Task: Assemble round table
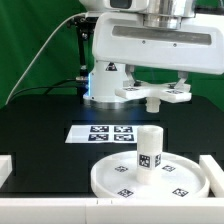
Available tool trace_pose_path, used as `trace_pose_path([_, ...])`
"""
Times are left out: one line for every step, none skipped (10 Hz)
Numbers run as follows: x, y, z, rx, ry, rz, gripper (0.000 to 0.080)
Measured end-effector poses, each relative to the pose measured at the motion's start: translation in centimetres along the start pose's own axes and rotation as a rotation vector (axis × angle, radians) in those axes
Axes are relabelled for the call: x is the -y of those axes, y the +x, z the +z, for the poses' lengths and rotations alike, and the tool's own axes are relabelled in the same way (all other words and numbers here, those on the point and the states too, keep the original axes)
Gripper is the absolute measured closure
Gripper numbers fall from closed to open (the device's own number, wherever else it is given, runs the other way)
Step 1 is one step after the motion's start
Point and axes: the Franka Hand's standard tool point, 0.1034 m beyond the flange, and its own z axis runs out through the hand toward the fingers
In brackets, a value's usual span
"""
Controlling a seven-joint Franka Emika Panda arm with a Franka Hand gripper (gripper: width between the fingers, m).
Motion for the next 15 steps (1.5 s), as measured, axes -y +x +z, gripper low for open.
trace_pose_path([-0.4, 0.0, 0.3, 0.005, -0.002, 0.007, 0.0351])
trace_pose_path([-0.5, 0.0, 0.5, 0.008, -0.001, 0.011, 0.0351])
trace_pose_path([-0.8, 0.0, 0.6, 0.01, 0.0, 0.015, 0.0351])
trace_pose_path([-1.0, 0.1, 0.6, 0.011, -0.001, 0.021, 0.0351])
trace_pose_path([-1.0, 0.0, 0.8, 0.012, -0.003, 0.029, 0.0351])
trace_pose_path([-0.8, 0.0, 1.1, 0.008, -0.009, 0.037, 0.0351])
trace_pose_path([-0.7, 0.0, 1.5, 0.009, -0.017, 0.042, 0.0351])
trace_pose_path([-0.6, 0.0, 1.8, 0.01, -0.023, 0.051, 0.0351])
trace_pose_path([-0.5, 0.1, 2.0, 0.008, -0.03, 0.054, 0.0351])
trace_pose_path([-0.5, 0.1, 2.5, 0.008, -0.038, 0.059, 0.0351])
trace_pose_path([-0.3, 0.0, 2.7, 0.006, -0.041, 0.061, 0.0351])
trace_pose_path([-0.1, -0.1, 2.9, 0.004, -0.041, 0.063, 0.0351])
trace_pose_path([0.2, -0.1, 3.0, -0.005, -0.042, 0.07, 0.0351])
trace_pose_path([0.5, -0.2, 3.2, -0.004, -0.042, 0.074, 0.0351])
trace_pose_path([0.6, -0.4, 3.4, -0.001, -0.044, 0.075, 0.0351])
